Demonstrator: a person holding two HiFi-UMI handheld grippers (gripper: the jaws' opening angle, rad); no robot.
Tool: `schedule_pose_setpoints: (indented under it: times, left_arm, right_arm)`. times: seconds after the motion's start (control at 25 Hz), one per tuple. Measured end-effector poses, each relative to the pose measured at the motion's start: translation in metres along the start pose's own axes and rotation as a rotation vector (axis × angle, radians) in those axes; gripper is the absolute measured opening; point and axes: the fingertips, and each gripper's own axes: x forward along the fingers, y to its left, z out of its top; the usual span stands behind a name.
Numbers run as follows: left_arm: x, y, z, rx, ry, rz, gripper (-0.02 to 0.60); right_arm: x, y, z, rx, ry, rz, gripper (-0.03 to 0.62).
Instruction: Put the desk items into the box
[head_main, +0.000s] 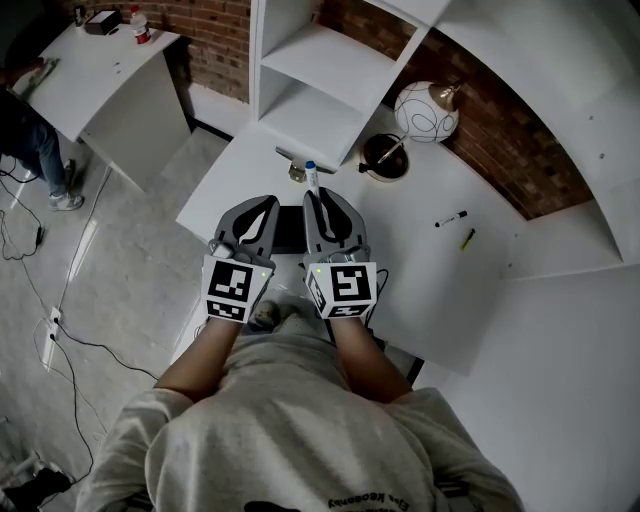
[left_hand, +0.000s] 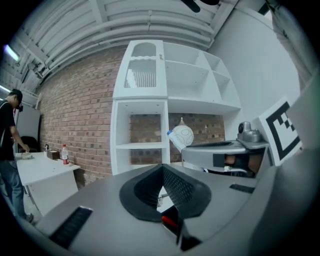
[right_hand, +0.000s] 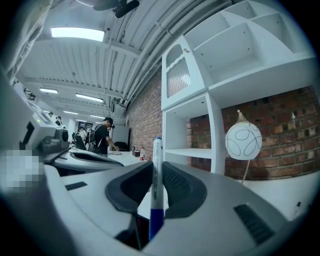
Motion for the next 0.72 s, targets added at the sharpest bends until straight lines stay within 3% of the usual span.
schedule_pose_setpoints:
  times: [0.72]
  left_arm:
    - [-0.009,0.033,-0.029,-0.031,0.045,0.061,0.004]
  right_arm:
    - [0.033,0.038,-0.082,-0.023,0.096,0.150,0.077]
